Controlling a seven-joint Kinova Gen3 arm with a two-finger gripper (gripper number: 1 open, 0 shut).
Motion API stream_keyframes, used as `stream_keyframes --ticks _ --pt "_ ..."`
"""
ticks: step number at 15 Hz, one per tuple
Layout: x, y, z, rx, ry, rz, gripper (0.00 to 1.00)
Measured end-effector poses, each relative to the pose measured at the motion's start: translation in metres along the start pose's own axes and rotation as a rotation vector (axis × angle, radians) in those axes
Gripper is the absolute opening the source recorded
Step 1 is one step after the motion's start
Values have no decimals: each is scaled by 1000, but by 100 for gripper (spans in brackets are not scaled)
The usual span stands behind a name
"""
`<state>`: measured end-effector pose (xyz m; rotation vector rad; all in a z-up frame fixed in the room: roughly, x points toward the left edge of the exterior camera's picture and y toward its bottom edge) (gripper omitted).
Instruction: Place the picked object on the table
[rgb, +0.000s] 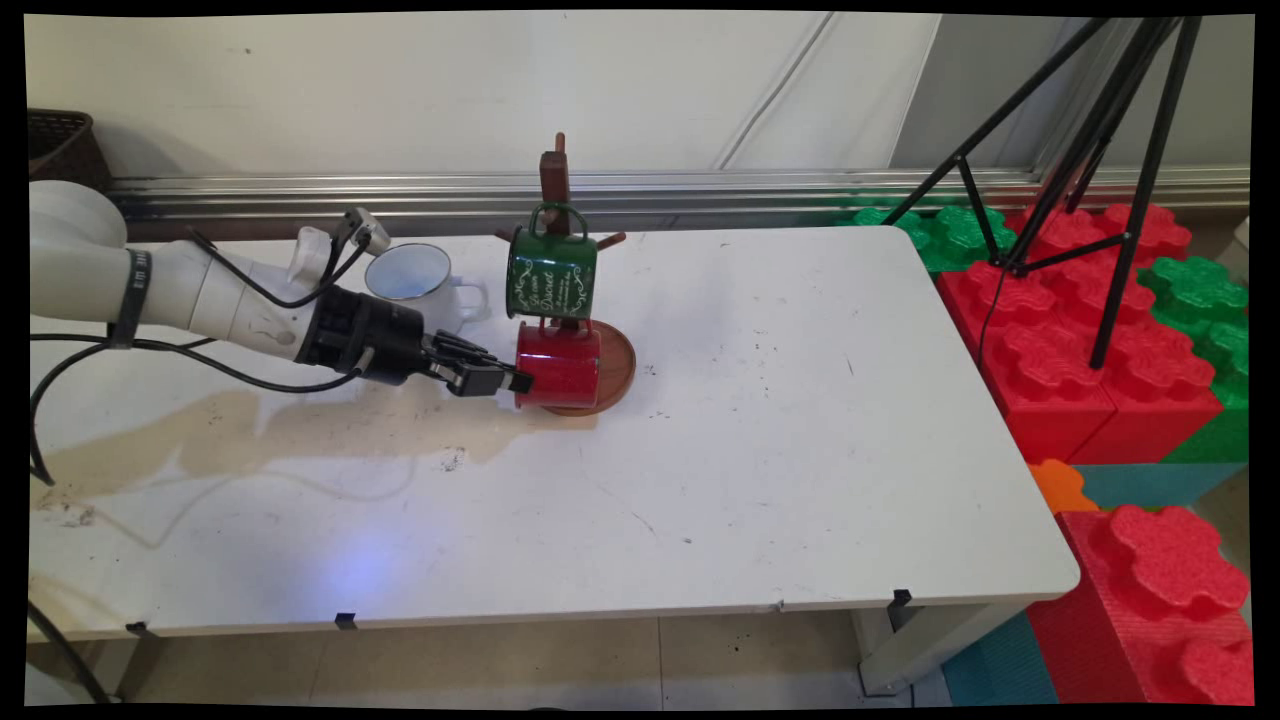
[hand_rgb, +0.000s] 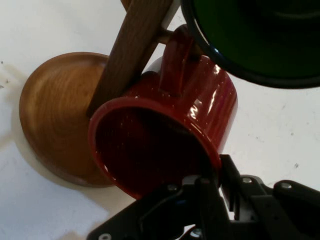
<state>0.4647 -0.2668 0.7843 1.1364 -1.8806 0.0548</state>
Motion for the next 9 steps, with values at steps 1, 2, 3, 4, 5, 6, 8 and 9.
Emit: stream_keyframes --ticks 1,2,3,4,5,6,8,9 --pt "0 0 -1 -2 0 -1 0" --pt "0 1 -2 -8 -1 -3 0" --pt "1 2 -3 -15 -1 -3 0" --pt "1 3 -4 -22 -1 -3 0" --pt "2 4 -5 -29 -1 -2 0" --pt "3 6 -7 -37 1 -1 0" --pt "6 9 -9 -54 2 4 0" --pt "7 10 -10 -59 2 5 0"
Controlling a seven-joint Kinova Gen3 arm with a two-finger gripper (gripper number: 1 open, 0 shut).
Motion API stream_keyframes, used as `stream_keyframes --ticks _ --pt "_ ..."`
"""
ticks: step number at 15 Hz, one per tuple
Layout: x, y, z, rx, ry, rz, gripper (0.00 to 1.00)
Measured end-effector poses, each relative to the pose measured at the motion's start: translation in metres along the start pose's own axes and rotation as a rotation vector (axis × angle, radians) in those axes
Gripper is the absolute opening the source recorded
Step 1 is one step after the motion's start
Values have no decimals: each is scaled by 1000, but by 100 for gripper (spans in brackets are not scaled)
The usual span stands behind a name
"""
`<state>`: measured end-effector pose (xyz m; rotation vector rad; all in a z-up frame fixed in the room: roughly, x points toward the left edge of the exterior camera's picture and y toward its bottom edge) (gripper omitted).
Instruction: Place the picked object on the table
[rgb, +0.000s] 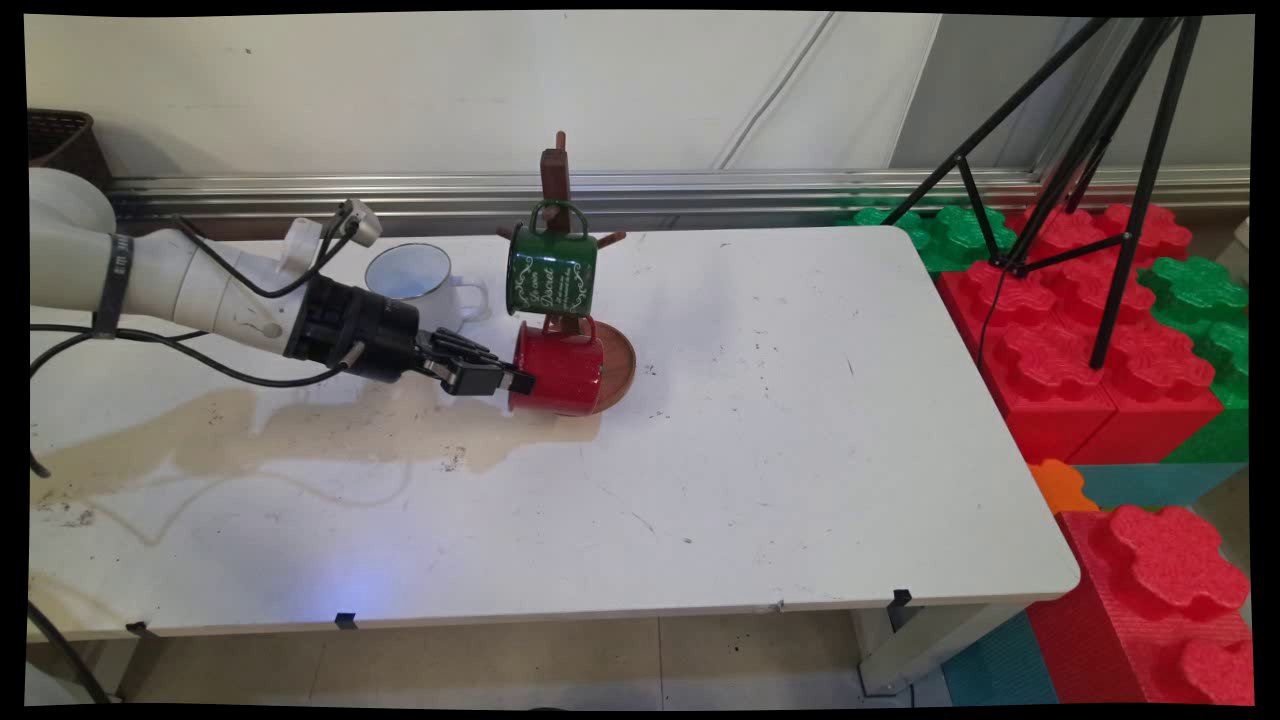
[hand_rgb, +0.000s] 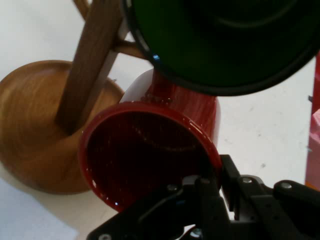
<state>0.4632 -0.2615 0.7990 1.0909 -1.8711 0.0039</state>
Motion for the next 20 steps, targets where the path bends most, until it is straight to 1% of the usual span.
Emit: stream_keyframes --ticks 7,10,12,15,18,20 --pt "2 13 -13 -57 -20 16 0" --pt "-1 20 -19 -81 -46 28 0" --pt "-3 22 -21 -86 -63 42 0" --pt "-7 23 -26 -80 -94 74 0" --pt "-9 21 -31 -60 -132 124 0" --pt "-9 19 -35 -38 -157 162 0"
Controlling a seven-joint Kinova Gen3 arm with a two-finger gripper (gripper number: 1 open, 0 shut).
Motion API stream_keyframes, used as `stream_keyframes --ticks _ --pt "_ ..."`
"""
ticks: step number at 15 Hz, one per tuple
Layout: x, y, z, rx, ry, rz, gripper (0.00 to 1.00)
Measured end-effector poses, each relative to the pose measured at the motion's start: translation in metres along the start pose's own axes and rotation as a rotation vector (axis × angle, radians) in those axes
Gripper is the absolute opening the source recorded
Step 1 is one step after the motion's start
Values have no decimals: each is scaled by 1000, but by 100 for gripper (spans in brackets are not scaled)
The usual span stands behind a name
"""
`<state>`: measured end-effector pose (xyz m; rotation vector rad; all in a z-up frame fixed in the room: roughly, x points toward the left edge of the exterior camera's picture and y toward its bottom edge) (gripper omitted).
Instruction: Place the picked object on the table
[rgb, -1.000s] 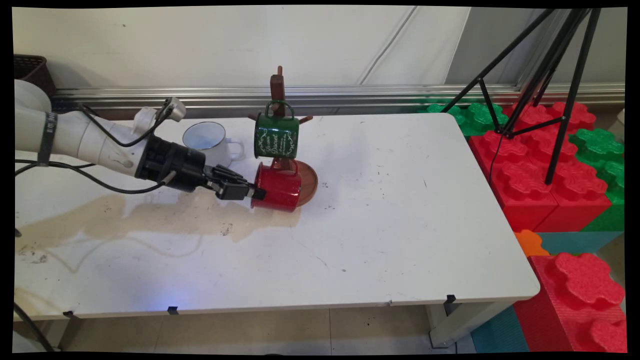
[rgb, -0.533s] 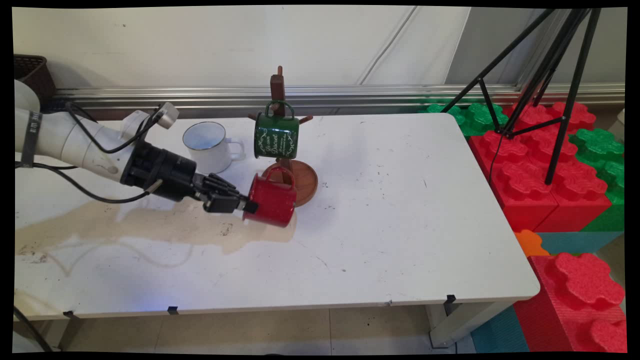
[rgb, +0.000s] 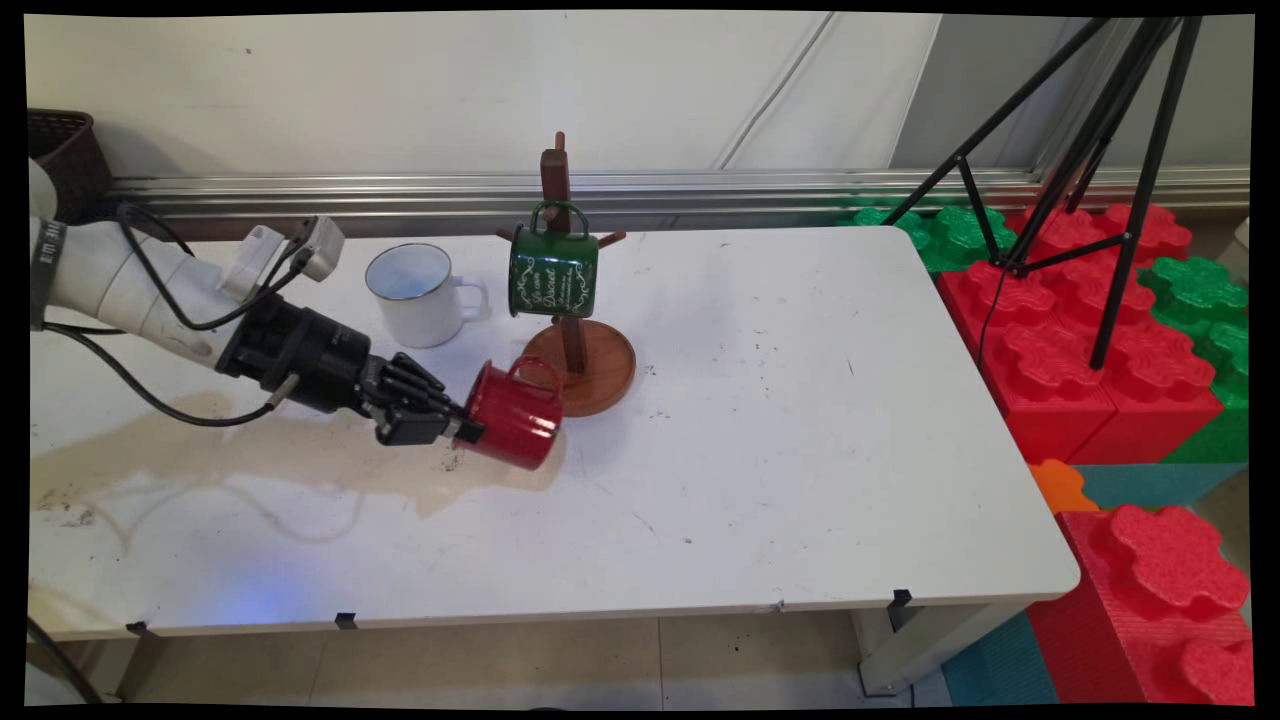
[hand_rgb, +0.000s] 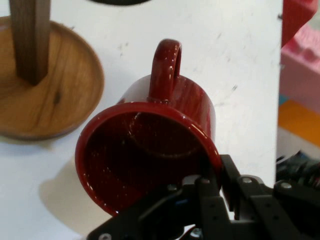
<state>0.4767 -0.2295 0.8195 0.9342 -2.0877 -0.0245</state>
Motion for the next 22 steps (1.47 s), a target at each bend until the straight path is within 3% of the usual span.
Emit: stream_keyframes --ticks 17,22 --pt "12 -20 -69 224 -210 276 0" --pt "12 -28 -78 271 -260 342 0"
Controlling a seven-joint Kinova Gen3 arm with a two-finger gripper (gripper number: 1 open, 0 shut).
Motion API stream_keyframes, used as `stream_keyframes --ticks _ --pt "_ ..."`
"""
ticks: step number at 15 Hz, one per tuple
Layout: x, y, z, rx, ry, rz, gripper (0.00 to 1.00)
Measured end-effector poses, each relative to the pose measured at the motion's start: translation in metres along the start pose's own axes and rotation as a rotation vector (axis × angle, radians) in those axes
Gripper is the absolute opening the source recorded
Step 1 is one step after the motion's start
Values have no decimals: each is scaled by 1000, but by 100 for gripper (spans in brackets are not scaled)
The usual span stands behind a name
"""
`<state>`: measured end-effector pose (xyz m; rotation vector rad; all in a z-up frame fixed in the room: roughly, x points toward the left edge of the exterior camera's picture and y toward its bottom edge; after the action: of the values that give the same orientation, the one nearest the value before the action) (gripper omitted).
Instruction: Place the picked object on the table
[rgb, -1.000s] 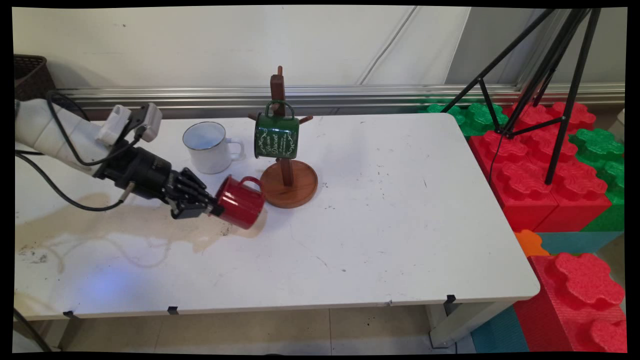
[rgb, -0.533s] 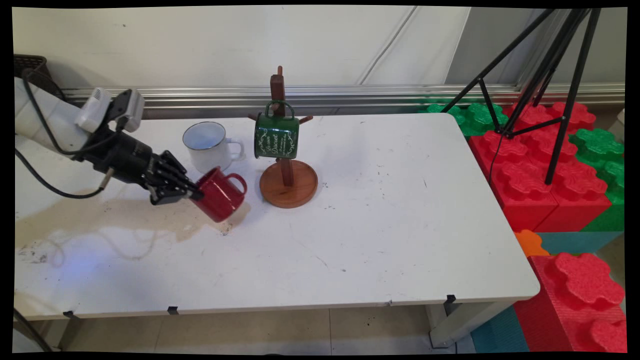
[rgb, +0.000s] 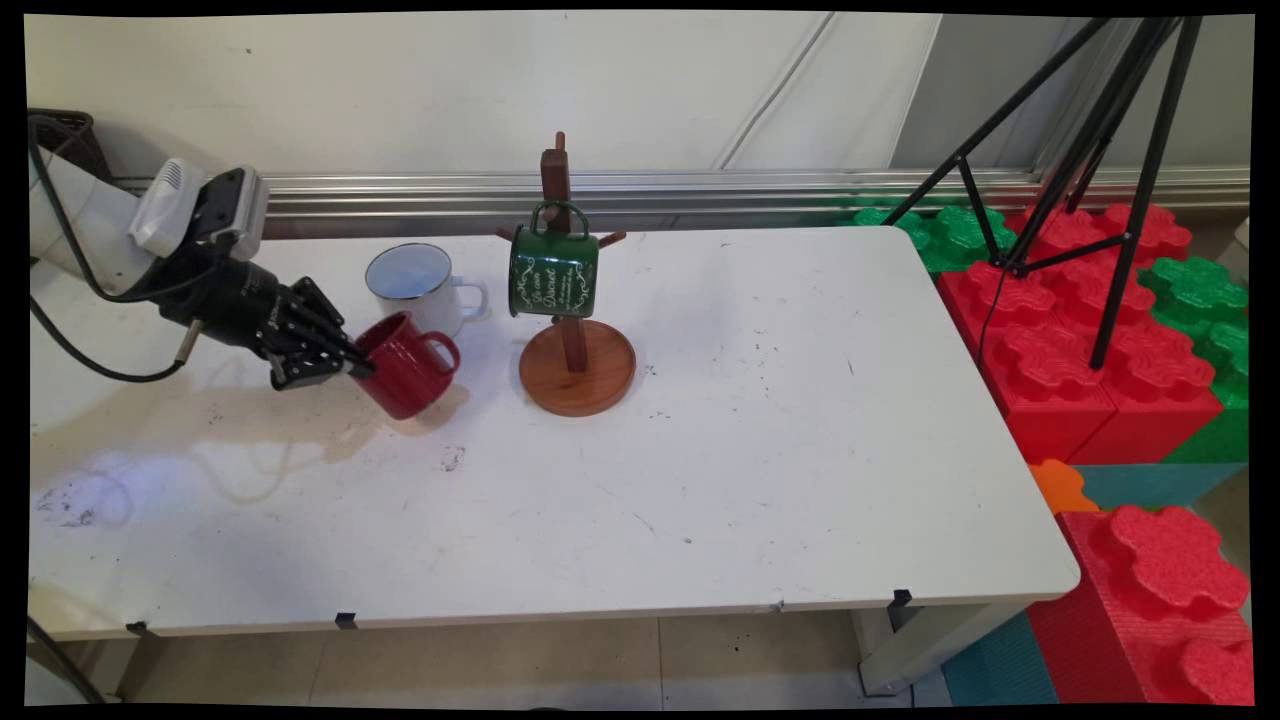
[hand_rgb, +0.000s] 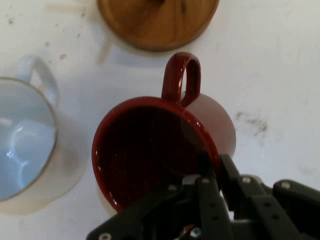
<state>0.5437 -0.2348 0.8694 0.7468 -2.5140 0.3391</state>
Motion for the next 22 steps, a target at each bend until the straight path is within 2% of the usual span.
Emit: stream_keyframes --ticks 4,9,14,22 --pt "-7 -9 -3 46 -54 64 0" --pt "-15 -12 -4 69 -99 117 0" --pt "-21 -11 -1 71 -130 155 0" --pt "-24 -8 5 59 -148 176 0"
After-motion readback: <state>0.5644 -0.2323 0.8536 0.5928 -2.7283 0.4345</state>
